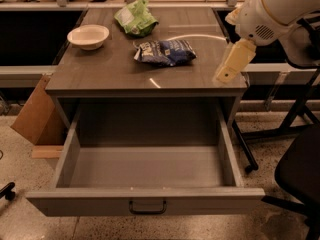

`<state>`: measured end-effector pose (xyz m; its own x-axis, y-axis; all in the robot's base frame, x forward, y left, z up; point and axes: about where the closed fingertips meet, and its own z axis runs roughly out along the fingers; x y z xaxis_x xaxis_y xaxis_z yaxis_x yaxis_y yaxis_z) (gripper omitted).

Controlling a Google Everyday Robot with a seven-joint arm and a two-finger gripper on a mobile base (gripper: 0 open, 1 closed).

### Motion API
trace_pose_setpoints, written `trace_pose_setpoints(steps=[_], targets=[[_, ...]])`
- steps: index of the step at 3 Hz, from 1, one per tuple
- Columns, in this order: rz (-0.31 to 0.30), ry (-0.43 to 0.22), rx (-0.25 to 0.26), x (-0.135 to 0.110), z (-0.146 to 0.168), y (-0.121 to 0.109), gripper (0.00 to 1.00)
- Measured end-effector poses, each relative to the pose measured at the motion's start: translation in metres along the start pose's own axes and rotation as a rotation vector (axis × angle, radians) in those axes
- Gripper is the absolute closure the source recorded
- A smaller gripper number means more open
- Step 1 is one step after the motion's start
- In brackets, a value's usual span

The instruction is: Place blue chip bag into top drawer

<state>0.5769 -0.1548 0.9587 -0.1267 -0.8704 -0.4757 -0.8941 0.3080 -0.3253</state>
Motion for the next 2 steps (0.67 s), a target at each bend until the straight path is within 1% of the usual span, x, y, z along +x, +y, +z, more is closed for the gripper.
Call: trace_pose_setpoints(steps=[1, 2], targets=[[0.028, -0.079, -0.036, -0.025, 0.048, -0.027, 0.00], [0.097, -0.155, -0.089, -0.040, 0.105, -0.050, 0.00]])
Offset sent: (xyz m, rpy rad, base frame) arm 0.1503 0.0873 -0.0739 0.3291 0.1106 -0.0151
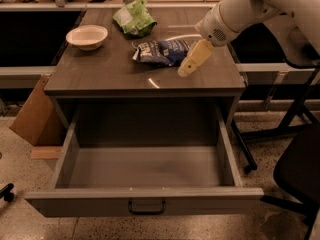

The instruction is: Place blue chip bag into top drawer

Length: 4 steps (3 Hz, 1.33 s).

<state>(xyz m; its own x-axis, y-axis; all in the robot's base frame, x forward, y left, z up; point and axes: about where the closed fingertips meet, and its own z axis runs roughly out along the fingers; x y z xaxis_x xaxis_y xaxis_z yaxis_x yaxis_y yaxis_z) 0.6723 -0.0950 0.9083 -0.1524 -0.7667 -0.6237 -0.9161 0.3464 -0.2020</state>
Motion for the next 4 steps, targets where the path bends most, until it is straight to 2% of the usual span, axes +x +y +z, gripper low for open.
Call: trace_pose_setpoints(steps=[1, 2, 4], targets=[[0.000, 0.000, 0.000, 0.000, 0.000, 0.000, 0.00], [0.008, -0.013, -0.003, 0.001, 0.013, -0.008, 0.00], [-0.024, -0.045, 0.008, -0.021, 0.046, -0.041, 0.00]])
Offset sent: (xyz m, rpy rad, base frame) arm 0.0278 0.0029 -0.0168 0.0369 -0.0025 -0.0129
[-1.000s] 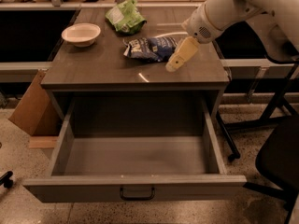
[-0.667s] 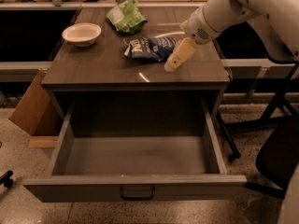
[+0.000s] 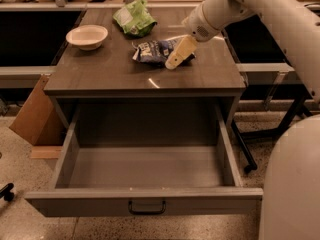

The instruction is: Place blue chip bag into top drawer

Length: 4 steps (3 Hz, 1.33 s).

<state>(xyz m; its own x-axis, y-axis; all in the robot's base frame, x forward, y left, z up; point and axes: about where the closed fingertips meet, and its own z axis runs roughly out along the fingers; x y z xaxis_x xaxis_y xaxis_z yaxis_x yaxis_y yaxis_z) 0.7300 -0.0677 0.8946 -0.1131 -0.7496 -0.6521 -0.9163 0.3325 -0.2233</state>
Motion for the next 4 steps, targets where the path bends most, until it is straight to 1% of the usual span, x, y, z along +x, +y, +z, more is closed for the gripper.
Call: trace_pose_setpoints(steps=[1, 2, 3, 4], targets=[[-0.004, 0.004, 0.035, -0.006, 0.013, -0.017, 0.00], [0.018, 0.011, 0.072, 0.001, 0.033, -0.035, 0.00], [0.042, 0.002, 0.093, 0.008, 0.057, -0.050, 0.00], [0.047, -0.005, 0.087, 0.012, 0.085, -0.061, 0.00]])
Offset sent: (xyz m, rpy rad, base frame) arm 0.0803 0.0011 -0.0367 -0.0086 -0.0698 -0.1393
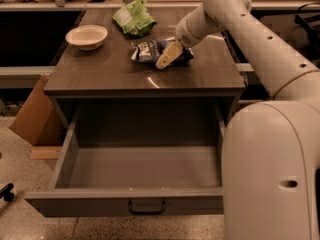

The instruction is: Place blue chip bag into top drawer

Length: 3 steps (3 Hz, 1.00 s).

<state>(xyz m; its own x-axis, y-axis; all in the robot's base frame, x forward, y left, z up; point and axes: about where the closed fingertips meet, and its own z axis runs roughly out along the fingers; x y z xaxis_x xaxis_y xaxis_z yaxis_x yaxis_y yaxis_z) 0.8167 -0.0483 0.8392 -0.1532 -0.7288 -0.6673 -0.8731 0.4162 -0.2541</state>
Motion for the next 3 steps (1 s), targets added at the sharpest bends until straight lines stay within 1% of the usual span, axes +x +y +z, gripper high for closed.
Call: trace_pose_setpoints(steps=[1, 2, 3], targets=[[-0.012, -0.017, 0.007, -0.003, 0.012, -0.005, 0.14], [-0.033, -0.056, 0.036, -0.014, -0.004, -0.007, 0.38], [-0.043, -0.122, 0.057, -0.028, -0.036, -0.001, 0.61]])
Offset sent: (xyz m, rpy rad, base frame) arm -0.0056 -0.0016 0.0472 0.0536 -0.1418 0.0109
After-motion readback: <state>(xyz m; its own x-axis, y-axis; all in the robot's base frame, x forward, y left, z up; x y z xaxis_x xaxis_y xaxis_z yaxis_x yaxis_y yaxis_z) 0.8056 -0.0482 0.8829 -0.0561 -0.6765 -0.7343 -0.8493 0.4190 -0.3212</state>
